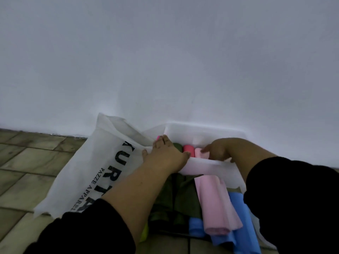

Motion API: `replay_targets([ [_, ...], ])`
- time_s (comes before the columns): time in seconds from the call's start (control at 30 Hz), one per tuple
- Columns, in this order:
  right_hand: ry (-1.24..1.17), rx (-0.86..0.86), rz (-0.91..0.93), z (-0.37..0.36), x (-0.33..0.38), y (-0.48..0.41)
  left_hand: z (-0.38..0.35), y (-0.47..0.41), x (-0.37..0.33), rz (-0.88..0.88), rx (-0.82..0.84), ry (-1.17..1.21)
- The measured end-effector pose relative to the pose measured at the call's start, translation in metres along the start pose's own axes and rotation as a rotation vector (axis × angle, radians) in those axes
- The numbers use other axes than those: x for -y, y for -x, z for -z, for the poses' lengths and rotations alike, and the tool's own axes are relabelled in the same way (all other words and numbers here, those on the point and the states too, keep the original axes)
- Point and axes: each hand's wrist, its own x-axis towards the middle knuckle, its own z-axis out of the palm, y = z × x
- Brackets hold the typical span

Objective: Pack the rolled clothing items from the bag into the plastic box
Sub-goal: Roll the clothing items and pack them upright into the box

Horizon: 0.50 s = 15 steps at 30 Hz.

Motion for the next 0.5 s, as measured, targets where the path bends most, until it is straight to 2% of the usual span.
replay_targets([
  [0.1, -0.389, -0.605, 0.079, -0.002, 0.001, 0.033, 0.003, 0.010, 0.002, -0.030, -0.062, -0.033],
  [0.13, -0.488, -0.766, 0.089, -0.007, 0.003, 0.048, 0.003, 0.017, 0.004, -0.062, -0.124, -0.046],
  [0.17, -0.474, -0.835, 0.098, -0.013, 0.003, 0.064, 0.003, 0.029, 0.006, -0.110, -0.200, -0.051],
  [0.2, -0.420, -0.822, 0.109, -0.022, 0.002, 0.079, 0.001, 0.044, 0.008, -0.175, -0.278, -0.042],
  [0.27, -0.300, -0.641, 0.102, -0.048, 0.000, 0.105, -0.012, 0.086, 0.016, -0.359, -0.401, 0.039],
  [0.3, -0.267, -0.535, 0.078, -0.064, 0.000, 0.114, -0.021, 0.110, 0.021, -0.428, -0.396, 0.079],
  [0.37, -0.231, -0.386, -0.007, -0.093, 0.002, 0.121, -0.045, 0.155, 0.032, -0.464, -0.259, 0.051],
  [0.4, -0.215, -0.351, -0.055, -0.107, 0.005, 0.122, -0.058, 0.173, 0.037, -0.446, -0.156, -0.041],
  [0.5, -0.268, -0.384, -0.137, -0.124, 0.015, 0.119, -0.087, 0.197, 0.051, -0.327, 0.153, -0.300],
])
